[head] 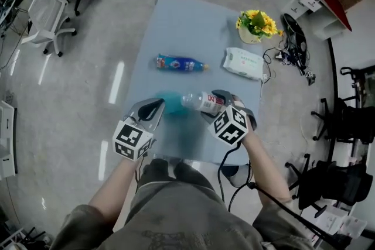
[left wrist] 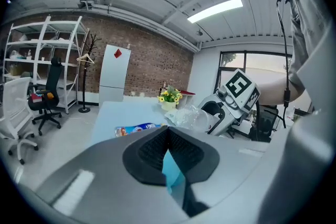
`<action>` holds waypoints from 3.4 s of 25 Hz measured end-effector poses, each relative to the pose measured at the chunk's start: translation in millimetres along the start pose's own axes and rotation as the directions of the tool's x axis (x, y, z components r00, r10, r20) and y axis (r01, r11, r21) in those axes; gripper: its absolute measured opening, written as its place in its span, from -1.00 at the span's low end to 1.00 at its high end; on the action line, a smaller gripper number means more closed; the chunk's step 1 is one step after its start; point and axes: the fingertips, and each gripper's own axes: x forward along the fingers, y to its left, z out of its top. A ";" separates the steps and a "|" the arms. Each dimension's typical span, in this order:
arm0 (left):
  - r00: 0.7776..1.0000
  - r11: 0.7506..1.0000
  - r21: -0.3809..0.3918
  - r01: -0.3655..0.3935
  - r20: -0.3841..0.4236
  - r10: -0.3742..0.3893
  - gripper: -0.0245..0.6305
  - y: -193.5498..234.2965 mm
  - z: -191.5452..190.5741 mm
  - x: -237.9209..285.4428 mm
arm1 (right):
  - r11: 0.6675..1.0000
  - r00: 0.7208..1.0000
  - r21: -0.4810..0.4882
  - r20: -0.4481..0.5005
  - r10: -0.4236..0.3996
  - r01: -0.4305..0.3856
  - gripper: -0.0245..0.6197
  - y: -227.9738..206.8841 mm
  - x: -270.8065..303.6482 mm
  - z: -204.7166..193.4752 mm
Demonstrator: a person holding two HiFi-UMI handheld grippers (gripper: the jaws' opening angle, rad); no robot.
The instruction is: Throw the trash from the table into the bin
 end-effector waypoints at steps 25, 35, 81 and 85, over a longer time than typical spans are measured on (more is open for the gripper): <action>0.933 0.977 0.209 0.037 0.343 -0.109 -0.93 -62.3 217.7 -69.9 | 0.768 0.536 0.493 0.552 -0.639 0.408 0.07 -51.9 -272.5 64.3; 0.923 0.965 0.262 0.016 0.368 -0.115 -0.93 -82.5 233.5 -99.1 | 0.715 0.387 0.535 0.605 -0.696 0.451 0.08 -20.7 -330.3 81.6; 0.880 0.890 0.310 0.334 0.235 -0.412 -0.93 -137.4 184.1 -90.9 | 0.459 0.354 0.738 0.312 -0.882 0.494 0.08 36.4 -342.1 11.2; 0.799 0.806 0.342 0.483 0.204 -0.565 -0.93 -192.8 181.4 -78.9 | 0.318 0.289 0.772 0.181 -0.940 0.551 0.08 64.0 -374.3 -26.1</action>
